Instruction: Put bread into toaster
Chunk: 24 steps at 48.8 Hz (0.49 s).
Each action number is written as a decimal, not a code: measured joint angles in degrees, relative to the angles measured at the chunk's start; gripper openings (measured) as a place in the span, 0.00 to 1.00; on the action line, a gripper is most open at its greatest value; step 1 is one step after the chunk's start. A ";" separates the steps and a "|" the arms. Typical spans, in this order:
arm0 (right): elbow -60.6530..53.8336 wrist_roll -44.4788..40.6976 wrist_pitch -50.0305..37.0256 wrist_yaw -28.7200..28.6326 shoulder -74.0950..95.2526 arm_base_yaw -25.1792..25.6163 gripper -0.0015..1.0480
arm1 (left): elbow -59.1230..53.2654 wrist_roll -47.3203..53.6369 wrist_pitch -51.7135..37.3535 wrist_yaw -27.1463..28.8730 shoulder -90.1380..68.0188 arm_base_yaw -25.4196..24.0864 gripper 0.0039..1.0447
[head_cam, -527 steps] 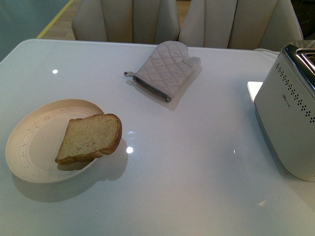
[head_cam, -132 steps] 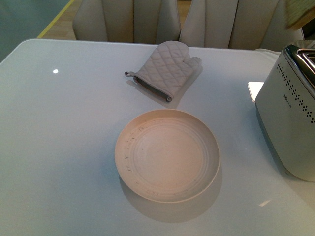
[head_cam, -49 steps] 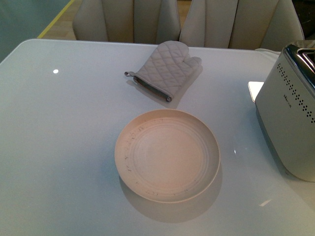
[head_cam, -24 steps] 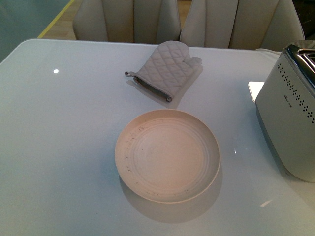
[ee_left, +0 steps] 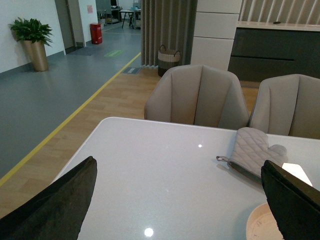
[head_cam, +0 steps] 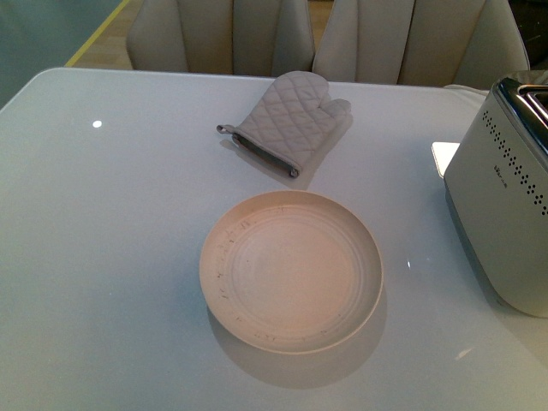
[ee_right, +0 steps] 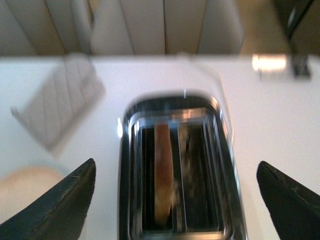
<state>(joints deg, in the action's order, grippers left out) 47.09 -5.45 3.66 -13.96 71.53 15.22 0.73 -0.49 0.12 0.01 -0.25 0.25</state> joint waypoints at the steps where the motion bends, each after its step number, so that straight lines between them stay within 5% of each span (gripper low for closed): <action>1: -2.56 0.72 -5.22 -0.90 -2.12 0.46 0.86 | 0.00 0.00 0.00 0.02 0.00 0.00 0.94; 7: -16.90 3.41 -25.40 -2.01 -15.67 1.14 0.68 | 0.00 0.00 0.00 0.00 0.00 0.00 0.94; 21: -35.45 4.70 -28.22 5.31 -34.49 -6.01 0.04 | 0.00 0.00 0.00 0.00 0.00 0.00 0.94; 24: -37.13 4.85 -28.17 6.54 -36.74 -7.26 0.02 | 0.00 -0.02 0.00 0.02 0.00 0.00 0.94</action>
<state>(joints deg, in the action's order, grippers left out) 9.96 -0.60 -24.51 -7.42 34.79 7.97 0.73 -0.51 0.12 0.03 -0.25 0.25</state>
